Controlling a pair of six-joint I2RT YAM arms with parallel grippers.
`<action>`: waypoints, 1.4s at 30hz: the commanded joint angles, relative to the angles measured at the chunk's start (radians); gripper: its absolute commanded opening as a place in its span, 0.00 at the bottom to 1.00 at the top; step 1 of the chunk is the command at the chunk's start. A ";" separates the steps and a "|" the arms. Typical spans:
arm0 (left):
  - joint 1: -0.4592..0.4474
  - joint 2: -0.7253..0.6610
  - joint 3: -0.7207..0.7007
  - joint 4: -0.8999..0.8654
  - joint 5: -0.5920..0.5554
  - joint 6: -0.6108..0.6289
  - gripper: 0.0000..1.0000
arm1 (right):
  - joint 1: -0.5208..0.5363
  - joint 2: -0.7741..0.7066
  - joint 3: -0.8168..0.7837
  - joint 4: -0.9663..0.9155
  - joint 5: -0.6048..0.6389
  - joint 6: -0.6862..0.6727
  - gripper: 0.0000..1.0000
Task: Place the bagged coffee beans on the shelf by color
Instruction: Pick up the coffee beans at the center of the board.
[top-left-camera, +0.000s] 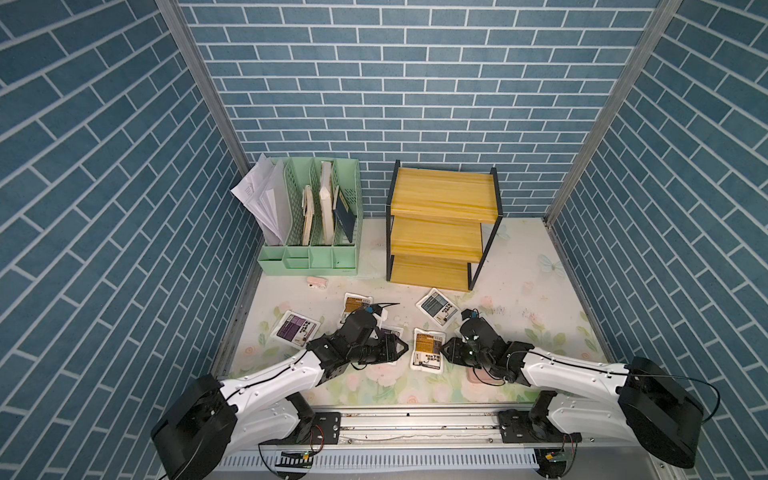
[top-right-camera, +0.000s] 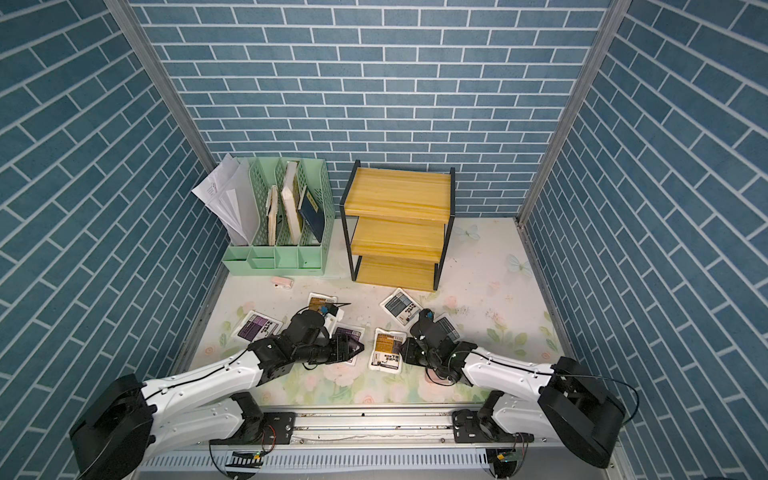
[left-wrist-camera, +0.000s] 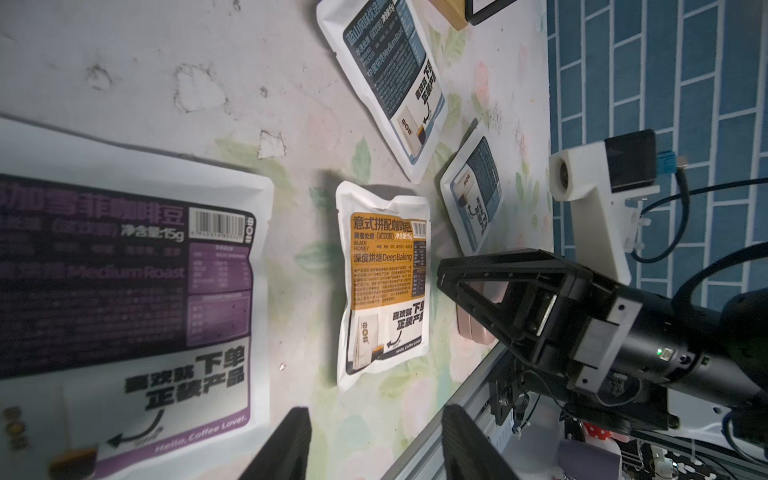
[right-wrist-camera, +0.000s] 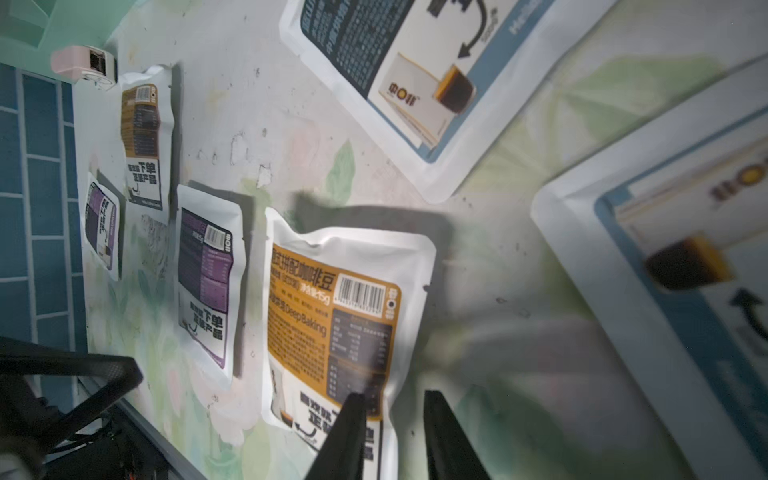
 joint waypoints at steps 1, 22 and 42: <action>-0.007 0.059 -0.006 0.107 0.029 -0.013 0.48 | 0.005 0.034 -0.029 0.111 -0.002 0.043 0.28; 0.007 0.334 -0.021 0.301 0.070 0.008 0.44 | -0.016 0.090 -0.098 0.248 -0.077 0.072 0.04; 0.006 0.393 0.022 0.385 0.128 0.013 0.23 | -0.027 0.107 -0.102 0.276 -0.098 0.069 0.00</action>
